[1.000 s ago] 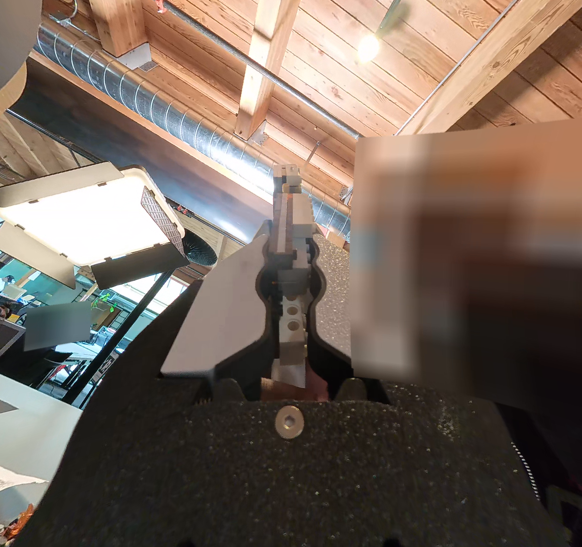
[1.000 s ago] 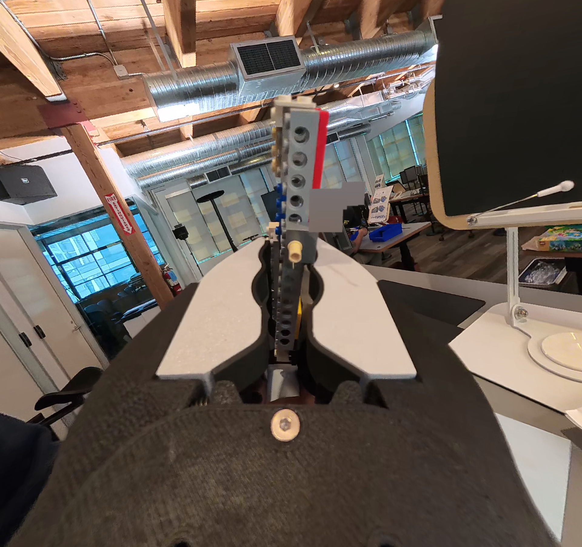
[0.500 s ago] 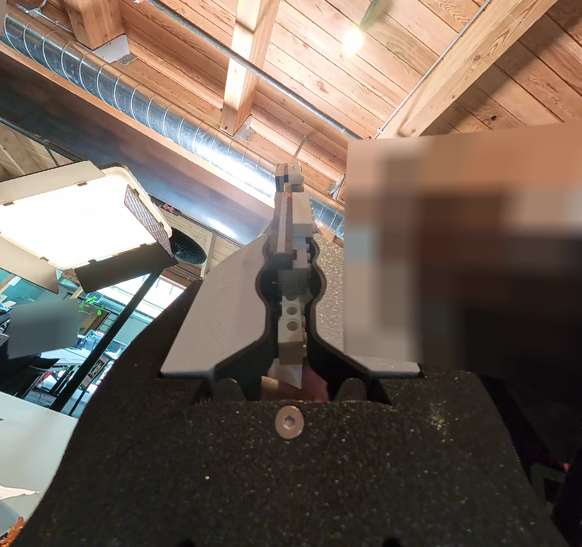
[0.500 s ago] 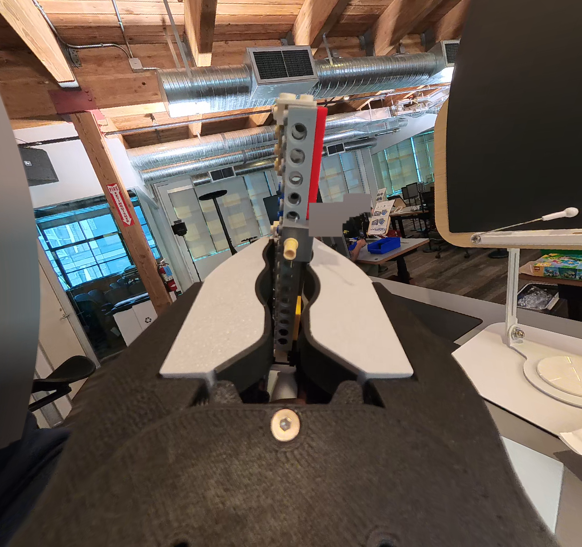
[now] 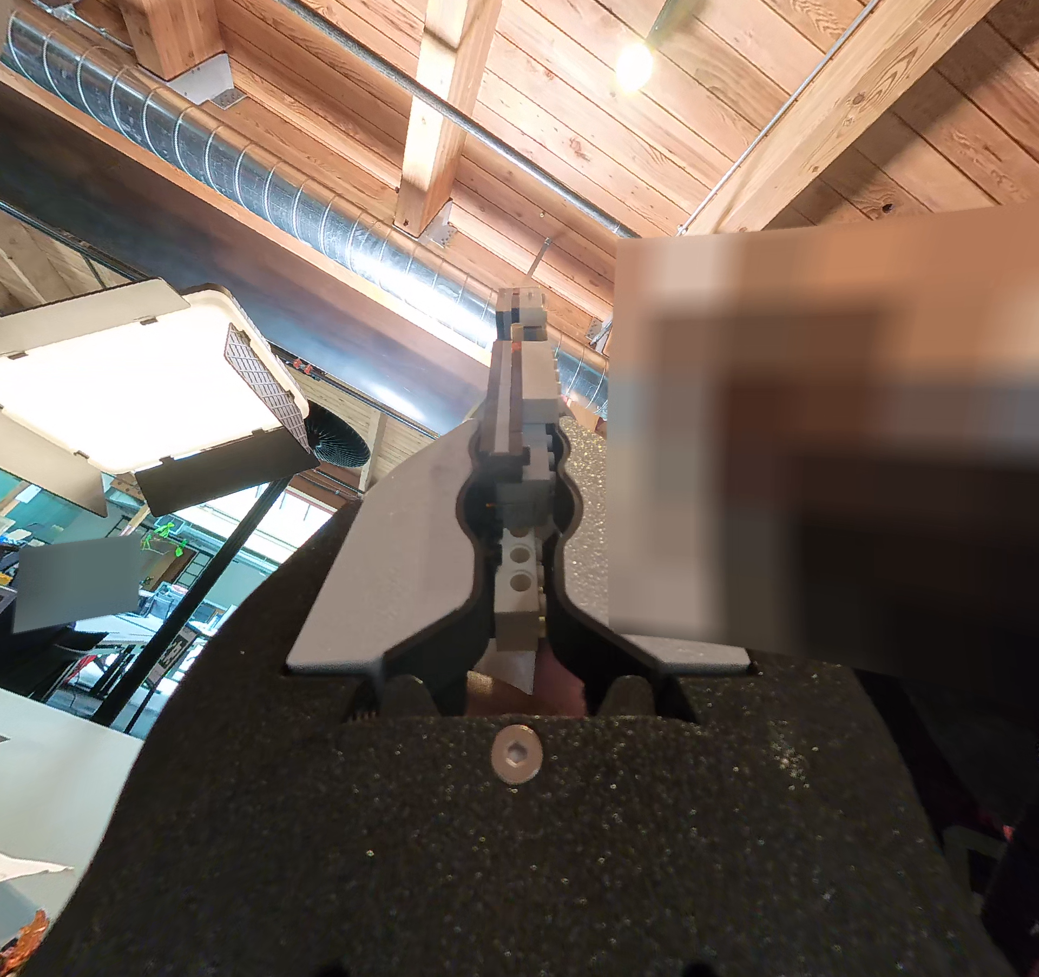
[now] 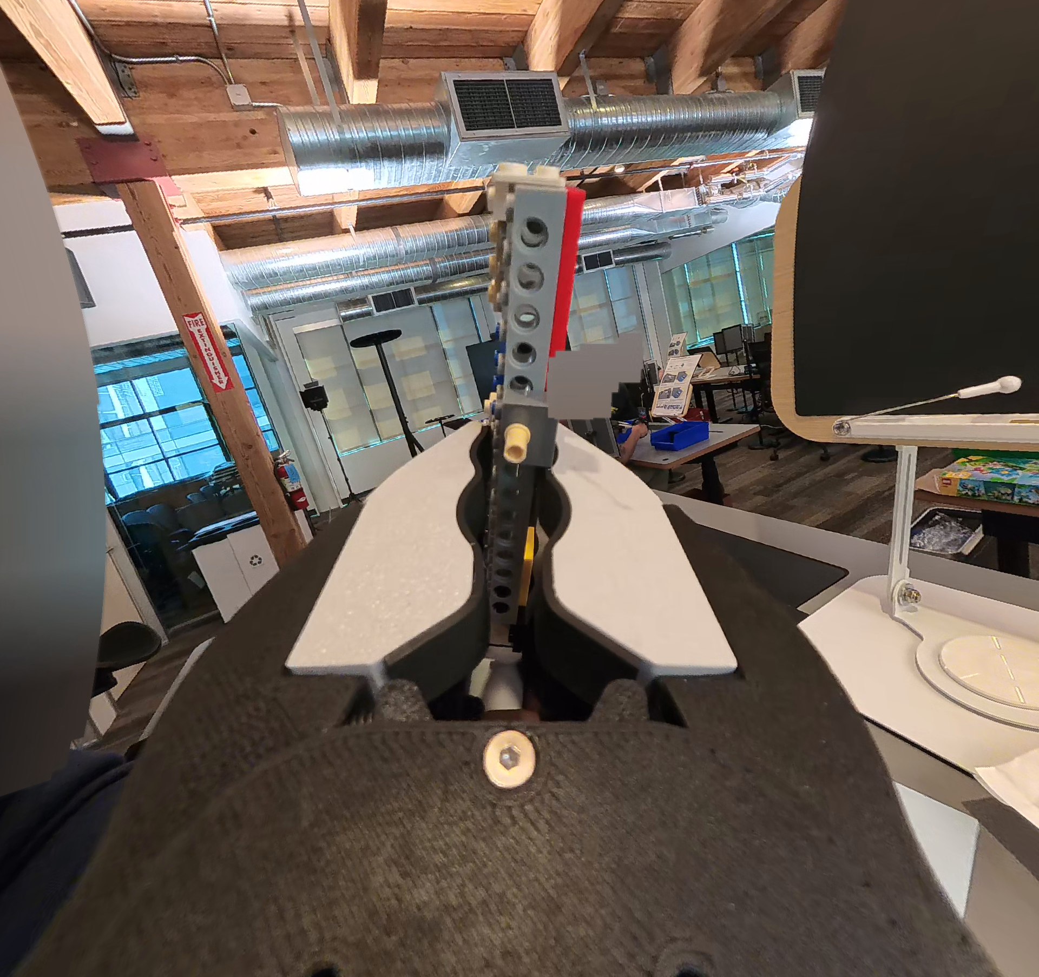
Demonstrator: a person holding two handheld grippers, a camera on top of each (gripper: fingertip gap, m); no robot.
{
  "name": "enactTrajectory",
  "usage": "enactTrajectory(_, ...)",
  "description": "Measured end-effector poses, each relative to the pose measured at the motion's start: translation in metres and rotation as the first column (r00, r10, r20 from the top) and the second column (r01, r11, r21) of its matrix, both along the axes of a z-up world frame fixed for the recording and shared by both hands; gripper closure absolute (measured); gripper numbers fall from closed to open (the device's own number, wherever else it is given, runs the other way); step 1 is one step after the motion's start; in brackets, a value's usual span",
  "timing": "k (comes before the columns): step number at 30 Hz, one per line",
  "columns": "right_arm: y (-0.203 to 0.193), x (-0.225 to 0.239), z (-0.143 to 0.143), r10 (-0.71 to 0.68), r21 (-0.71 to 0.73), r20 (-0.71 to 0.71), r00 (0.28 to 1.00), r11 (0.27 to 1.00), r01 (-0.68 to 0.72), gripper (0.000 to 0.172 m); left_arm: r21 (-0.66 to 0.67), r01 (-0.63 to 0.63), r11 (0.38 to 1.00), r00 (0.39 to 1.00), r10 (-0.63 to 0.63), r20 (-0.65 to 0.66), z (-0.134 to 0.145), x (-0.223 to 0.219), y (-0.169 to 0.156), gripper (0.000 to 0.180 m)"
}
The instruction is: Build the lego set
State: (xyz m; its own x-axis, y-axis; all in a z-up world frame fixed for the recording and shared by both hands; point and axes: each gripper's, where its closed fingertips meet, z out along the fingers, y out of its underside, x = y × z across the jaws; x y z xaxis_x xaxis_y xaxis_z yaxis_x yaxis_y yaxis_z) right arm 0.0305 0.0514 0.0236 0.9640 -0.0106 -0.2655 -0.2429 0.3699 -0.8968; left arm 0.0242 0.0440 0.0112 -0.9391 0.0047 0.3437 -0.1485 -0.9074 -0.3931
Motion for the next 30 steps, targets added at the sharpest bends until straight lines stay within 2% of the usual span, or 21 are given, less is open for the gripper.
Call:
enactTrajectory(6, 0.004, 0.005, -0.005, -0.015, -0.02, -0.031, 0.999, 1.0, 0.015, 0.155, -0.018, -0.002, 1.0, 0.999, 0.001, -0.042, -0.005, 0.007, 0.005, 0.161)
enactTrajectory(8, 0.008, 0.002, -0.008, 0.009, -0.046, -0.028, 1.0, 0.999, -0.01, 0.14, -0.052, -0.002, 0.999, 0.998, -0.001, -0.066, -0.006, 0.01, 0.011, 0.161)
enactTrajectory(10, 0.011, 0.001, -0.012, 0.012, -0.069, -0.027, 1.0, 0.998, -0.014, 0.138, -0.088, 0.005, 0.996, 0.997, -0.011, -0.075, -0.007, 0.012, 0.017, 0.161)
enactTrajectory(19, 0.012, 0.004, -0.016, 0.022, -0.066, -0.06, 0.998, 0.997, -0.026, 0.147, -0.064, 0.019, 0.998, 0.997, -0.024, -0.068, -0.006, 0.011, 0.014, 0.161)
enactTrajectory(21, 0.01, 0.006, -0.015, 0.018, -0.057, -0.06, 0.998, 0.998, -0.021, 0.158, -0.056, 0.022, 0.998, 0.998, -0.026, -0.062, -0.006, 0.009, 0.012, 0.161)
enactTrajectory(30, 0.003, 0.009, -0.011, 0.045, 0.007, -0.079, 0.996, 0.999, -0.044, 0.157, 0.033, -0.012, 0.999, 0.995, 0.015, -0.098, -0.003, 0.013, 0.004, 0.161)
